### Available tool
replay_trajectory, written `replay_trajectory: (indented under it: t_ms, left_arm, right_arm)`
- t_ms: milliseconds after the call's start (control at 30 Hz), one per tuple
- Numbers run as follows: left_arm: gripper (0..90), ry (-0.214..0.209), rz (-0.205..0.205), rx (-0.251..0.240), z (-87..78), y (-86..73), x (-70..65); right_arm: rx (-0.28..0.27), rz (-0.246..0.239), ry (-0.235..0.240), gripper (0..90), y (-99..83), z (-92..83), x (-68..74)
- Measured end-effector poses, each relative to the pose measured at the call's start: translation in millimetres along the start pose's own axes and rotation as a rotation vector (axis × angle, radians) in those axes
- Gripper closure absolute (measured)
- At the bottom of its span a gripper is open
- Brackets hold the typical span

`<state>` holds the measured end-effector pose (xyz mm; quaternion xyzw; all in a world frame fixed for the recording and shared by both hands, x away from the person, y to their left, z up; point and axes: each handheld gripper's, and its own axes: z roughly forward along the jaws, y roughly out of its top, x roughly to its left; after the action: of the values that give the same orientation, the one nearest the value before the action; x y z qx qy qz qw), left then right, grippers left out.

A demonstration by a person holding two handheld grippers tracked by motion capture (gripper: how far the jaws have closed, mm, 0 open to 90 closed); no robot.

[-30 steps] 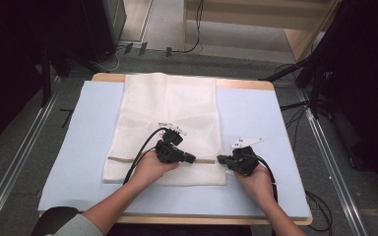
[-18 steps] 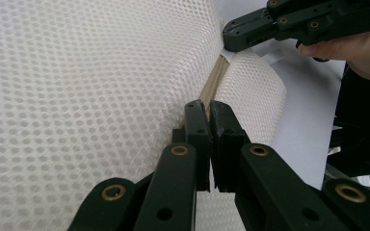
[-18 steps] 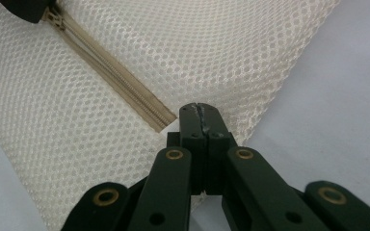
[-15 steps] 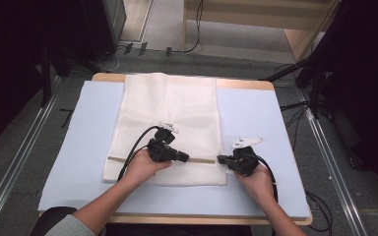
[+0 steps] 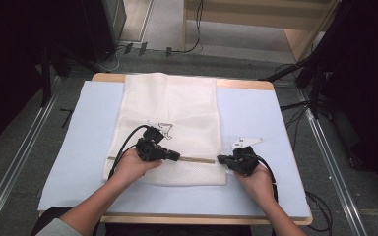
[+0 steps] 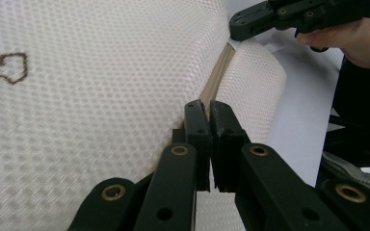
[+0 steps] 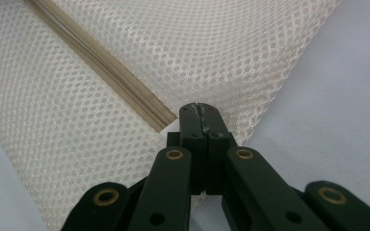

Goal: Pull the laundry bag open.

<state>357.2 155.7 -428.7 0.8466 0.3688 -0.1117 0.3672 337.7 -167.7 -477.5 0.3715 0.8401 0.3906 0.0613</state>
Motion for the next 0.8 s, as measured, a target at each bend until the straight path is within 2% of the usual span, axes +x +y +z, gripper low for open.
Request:
replay_trajectory:
  t_ms: [267, 800]
  left_arm:
    - [88.8, -0.005, -0.017, -0.008, -9.8, -6.3, 6.9]
    - [88.8, -0.008, -0.020, -0.019, -22.8, -12.5, 13.8]
  right_arm:
    - [0.000, -0.003, -0.004, 90.0, 0.2, 0.1, 0.4]
    - [0.002, -0.007, -0.004, 90.0, 0.3, 0.0, 0.7]
